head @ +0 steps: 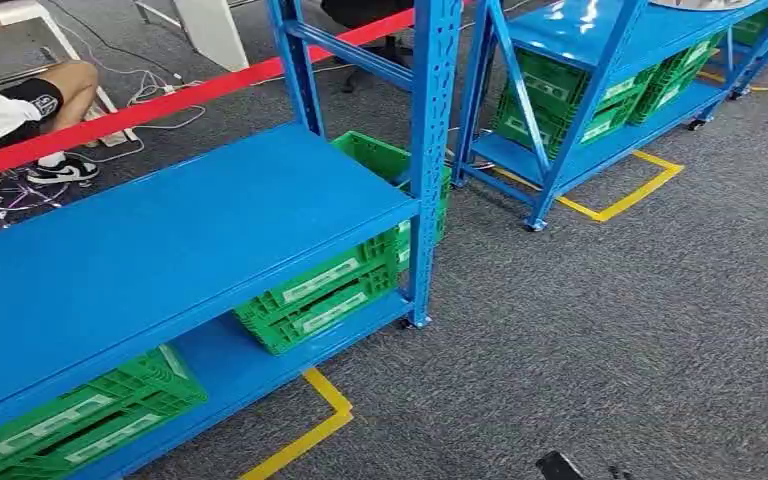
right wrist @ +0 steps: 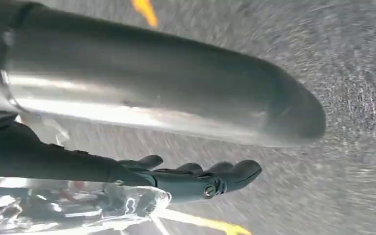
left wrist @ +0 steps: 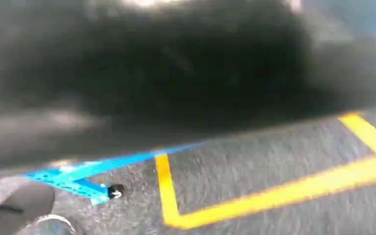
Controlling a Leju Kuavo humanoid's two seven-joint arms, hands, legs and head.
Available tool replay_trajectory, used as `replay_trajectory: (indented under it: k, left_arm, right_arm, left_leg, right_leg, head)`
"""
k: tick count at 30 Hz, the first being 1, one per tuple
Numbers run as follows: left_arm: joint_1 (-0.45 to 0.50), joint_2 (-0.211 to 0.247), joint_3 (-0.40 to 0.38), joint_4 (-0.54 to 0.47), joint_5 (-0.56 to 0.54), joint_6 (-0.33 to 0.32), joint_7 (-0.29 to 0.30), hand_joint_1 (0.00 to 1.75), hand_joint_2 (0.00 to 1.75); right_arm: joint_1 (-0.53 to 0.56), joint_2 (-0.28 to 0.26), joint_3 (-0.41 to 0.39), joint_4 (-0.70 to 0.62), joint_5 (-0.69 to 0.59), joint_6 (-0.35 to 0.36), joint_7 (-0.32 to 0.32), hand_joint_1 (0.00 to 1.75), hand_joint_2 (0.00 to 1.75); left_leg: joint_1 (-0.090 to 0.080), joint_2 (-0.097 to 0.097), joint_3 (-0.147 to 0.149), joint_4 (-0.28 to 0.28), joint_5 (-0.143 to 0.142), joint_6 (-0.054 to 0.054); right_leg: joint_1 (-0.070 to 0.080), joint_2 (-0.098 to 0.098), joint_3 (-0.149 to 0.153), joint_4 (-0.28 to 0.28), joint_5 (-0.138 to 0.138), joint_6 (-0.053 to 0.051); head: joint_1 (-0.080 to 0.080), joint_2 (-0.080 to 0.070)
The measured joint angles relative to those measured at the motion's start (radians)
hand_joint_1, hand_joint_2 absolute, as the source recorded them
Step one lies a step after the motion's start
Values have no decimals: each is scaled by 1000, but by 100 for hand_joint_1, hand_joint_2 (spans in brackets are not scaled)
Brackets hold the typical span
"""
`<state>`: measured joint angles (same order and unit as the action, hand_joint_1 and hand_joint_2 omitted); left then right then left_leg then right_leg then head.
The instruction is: Take the parts from the cabinet and place them on the table.
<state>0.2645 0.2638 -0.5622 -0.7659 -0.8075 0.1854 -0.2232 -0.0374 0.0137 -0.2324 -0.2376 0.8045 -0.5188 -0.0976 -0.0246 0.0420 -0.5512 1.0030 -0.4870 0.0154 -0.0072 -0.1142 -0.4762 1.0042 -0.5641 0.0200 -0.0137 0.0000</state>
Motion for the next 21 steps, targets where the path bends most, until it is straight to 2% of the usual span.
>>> replay_trajectory:
  k: [1, 2, 3, 5, 6, 7, 8, 9, 10, 11, 12, 13, 14, 15, 16, 17, 18, 19, 20, 21]
  left_arm:
    - [-14, 21, -72, 25, 3, 5, -2, 0, 0]
    - [-29, 42, -131, 44, 8, 10, -4, 0, 0]
    - [-46, 57, -180, 61, 12, 11, -5, 0, 0]
    - [-74, 80, -262, 91, 15, 15, -5, 0, 0]
    - [-80, 86, -292, 101, 16, 15, -5, 0, 0]
    - [-85, 91, -318, 109, 16, 15, -5, 0, 0]
    - [-90, 95, -339, 117, 2, 10, -3, 0, 0]
    - [-103, 100, -365, 123, -30, -6, 3, 0, 0]
    - [-126, 105, -399, 127, -53, -20, 8, 0, 0]
    - [-149, 113, -435, 138, -57, -26, 11, 0, 0]
    - [-170, 116, -472, 152, -36, -25, 11, 0, 0]
    - [-172, 119, -488, 161, -1, -14, 16, 0, 0]
    - [-165, 120, -494, 169, 53, 3, 29, 0, 0]
    - [-154, 117, -492, 173, 143, 37, 86, 0, 0]
    - [-123, 95, -474, 163, 261, 79, 177, 0, 0]
    - [-60, 50, -434, 79, 450, 157, 328, 0, 0]
    - [11, 12, -365, -37, 649, 253, 461, 0, 0]
    - [71, -42, -278, -144, 803, 330, 547, 0, 0]
    - [112, -141, -179, -222, 918, 371, 600, 0, 0]
    - [137, -207, -45, -275, 1002, 399, 638, 0, 0]
  right_arm:
    - [1, 0, -20, -5, -5, 1, -5, 0, 0]
    - [2, 0, -36, -7, -6, 1, -8, 0, 0]
    - [4, 1, -50, -8, -8, 1, -9, 0, 0]
    - [10, 1, -74, -8, -12, 1, -10, 0, 0]
    - [11, 1, -82, -8, -14, 1, -10, 0, 0]
    - [11, 1, -90, -8, -15, 1, -10, 0, 0]
    - [11, 1, -96, -9, -26, 3, -10, 0, 0]
    - [10, 1, -108, -10, -51, 14, -13, 0, 0]
    - [10, 1, -124, -10, -73, 21, -16, 0, 0]
    - [9, 10, -140, -10, -85, 20, -16, 0, 0]
    - [10, 18, -156, -10, -87, 14, -14, 0, 0]
    - [6, 25, -161, -10, -78, 6, -10, 0, 0]
    - [7, 29, -162, -11, -64, -1, 1, 0, 0]
    - [10, 37, -163, -11, -49, -12, 11, 0, 0]
    - [15, 42, -163, -12, -29, -23, 23, 0, 0]
    - [18, 43, -163, -16, -6, -30, 34, 0, 0]
    - [25, 53, -162, -18, 23, -38, 47, 0, 0]
    - [33, 54, -161, -18, 55, -47, 65, 0, 0]
    - [43, 58, -153, -18, 106, -52, 91, 0, 0]
    - [49, 60, -135, -17, 180, -57, 132, 0, 0]
  left_leg:
    - [14, -7, 12, -15, 10, 3]
    - [14, -14, 14, -19, 11, 7]
    - [15, -25, 12, -19, 10, 8]
    - [14, -52, 12, -18, 8, 11]
    - [15, -65, 13, -18, 8, 10]
    - [16, -78, 16, -17, 6, 10]
    - [18, -91, 20, -17, 3, 6]
    - [21, -107, 25, -15, 0, 1]
    - [23, -124, 27, -11, -4, -6]
    - [22, -138, 18, -8, -7, -13]
    - [22, -152, 8, 10, -11, -20]
    - [25, -160, 1, 6, -5, -25]
    - [29, -168, -3, 6, -3, -28]
    - [30, -176, -5, 6, -3, -31]
    - [30, -162, -2, 12, -13, -35]
    - [25, -100, -10, 40, -29, -38]
    - [25, -72, -38, 100, -62, -41]
    - [25, -60, -79, 179, -101, -42]
    - [26, -56, -129, 264, -136, -41]
    - [26, -55, -171, 326, -150, -38]
  right_leg:
    - [-3, 29, -11, 8, -13, 5]
    - [-3, 78, -24, 38, -30, 6]
    - [-4, 100, -58, 108, -65, 7]
    - [-6, 110, -150, 277, -125, 12]
    - [-6, 111, -179, 317, -125, 14]
    - [-7, 111, -186, 309, -98, 17]
    - [-9, 111, -173, 261, -52, 19]
    - [-13, 116, -142, 177, 8, 23]
    - [-21, 137, -105, 86, 61, 27]
    - [-28, 197, -92, 65, 43, 31]
    - [-33, 211, -74, 23, 34, 24]
    - [-27, 202, -79, 38, 35, 13]
    - [-23, 196, -79, 41, 34, 8]
    - [-21, 188, -78, 40, 34, 3]
    - [-29, 174, -74, 35, 35, -5]
    - [-26, 170, -69, 34, 33, -14]
    - [-23, 162, -64, 33, 30, -19]
    - [-23, 150, -61, 33, 26, -19]
    - [-21, 132, -58, 33, 22, -18]
    - [-18, 111, -57, 34, 19, -19]
  head:
    - [1, 0]
    - [3, 0]
    - [4, 0]
    - [4, 0]
    - [5, 0]
    - [4, 0]
    - [4, 0]
    - [4, 0]
    - [5, 0]
    - [8, 0]
    - [8, 0]
    - [7, 0]
    - [7, 0]
    - [5, 0]
    - [6, 0]
    - [-3, 0]
    - [-13, 0]
    - [-15, 0]
    - [-20, 0]
    - [-18, 0]
